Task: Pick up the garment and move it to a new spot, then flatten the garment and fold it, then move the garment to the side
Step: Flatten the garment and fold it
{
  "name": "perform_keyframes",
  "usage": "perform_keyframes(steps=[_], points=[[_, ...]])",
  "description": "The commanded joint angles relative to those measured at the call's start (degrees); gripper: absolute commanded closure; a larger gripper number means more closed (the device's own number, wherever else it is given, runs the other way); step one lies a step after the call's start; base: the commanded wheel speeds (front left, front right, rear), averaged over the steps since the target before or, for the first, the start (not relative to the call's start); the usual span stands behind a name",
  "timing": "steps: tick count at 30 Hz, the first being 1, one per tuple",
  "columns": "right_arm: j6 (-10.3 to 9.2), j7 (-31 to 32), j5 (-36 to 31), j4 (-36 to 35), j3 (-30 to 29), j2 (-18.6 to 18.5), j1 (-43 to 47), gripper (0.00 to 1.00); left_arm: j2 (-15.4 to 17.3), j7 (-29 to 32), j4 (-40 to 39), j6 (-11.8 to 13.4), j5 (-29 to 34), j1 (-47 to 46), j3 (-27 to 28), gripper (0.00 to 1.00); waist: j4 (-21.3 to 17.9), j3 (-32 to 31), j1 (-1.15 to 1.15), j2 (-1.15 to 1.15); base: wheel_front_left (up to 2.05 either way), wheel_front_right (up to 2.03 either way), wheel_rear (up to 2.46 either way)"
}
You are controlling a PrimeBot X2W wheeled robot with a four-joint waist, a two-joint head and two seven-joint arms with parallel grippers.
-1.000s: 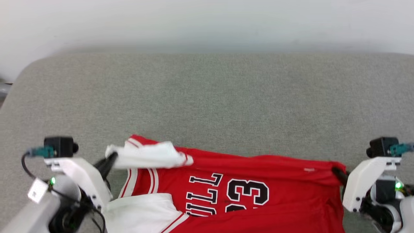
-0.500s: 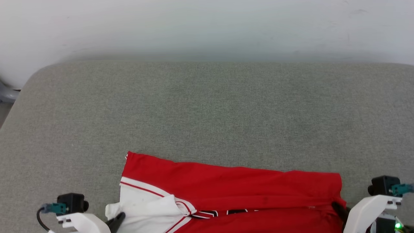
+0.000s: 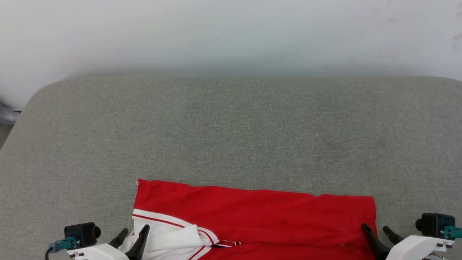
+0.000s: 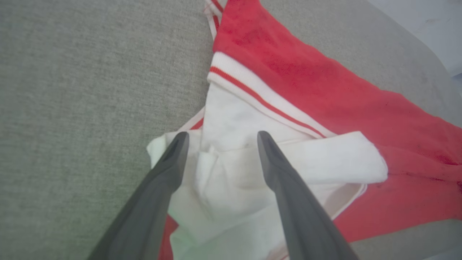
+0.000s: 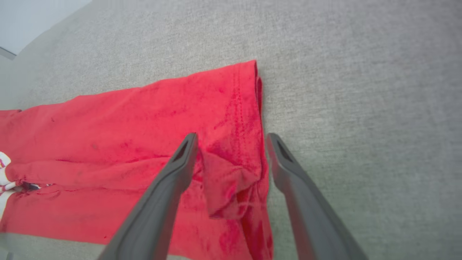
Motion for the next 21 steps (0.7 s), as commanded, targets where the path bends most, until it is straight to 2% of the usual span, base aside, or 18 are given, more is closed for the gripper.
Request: perform_keyframes(steps=[1,5,9,15,21], points=[[-0.05,-1.2,0.1,-0.7,0.0,-0.2,0.8,0.00,-0.4,-2.3,-0.2,-0.4,1.1,-0.9,0.6,0.00,0.1,-0.5,0.01,0.00,0.00,0.00,0.00],[-0.05,-2.7,0.6,-3.2,0.2,-1.0,1.2,0.00,-0.5,-7.5,-1.5,0.3,5.0,-1.8,1.6,0.00,0.1,-1.5,0.01,0.00,0.00,0.00,0.00],[-0.04,-0.4,0.2,-5.0,-0.9,-1.9,1.1,0.00,-1.2,-9.5,-3.6,1.3,9.6,-2.6,3.2,0.00,0.2,-2.3,0.01,0.00,0.00,0.00,0.00],[-0.05,8.2,-1.6,-7.1,-3.0,-3.5,0.7,0.00,-4.5,-10.0,-8.6,2.9,19.4,-1.8,9.1,0.00,0.5,-3.1,0.01,0.00,0.00,0.00,0.00],[-0.05,15.2,-2.7,-8.6,-3.1,-4.9,-0.1,0.00,-8.4,-9.9,-11.9,1.6,28.8,-0.1,14.5,0.00,2.0,-2.6,0.01,0.00,0.00,0.00,0.00]])
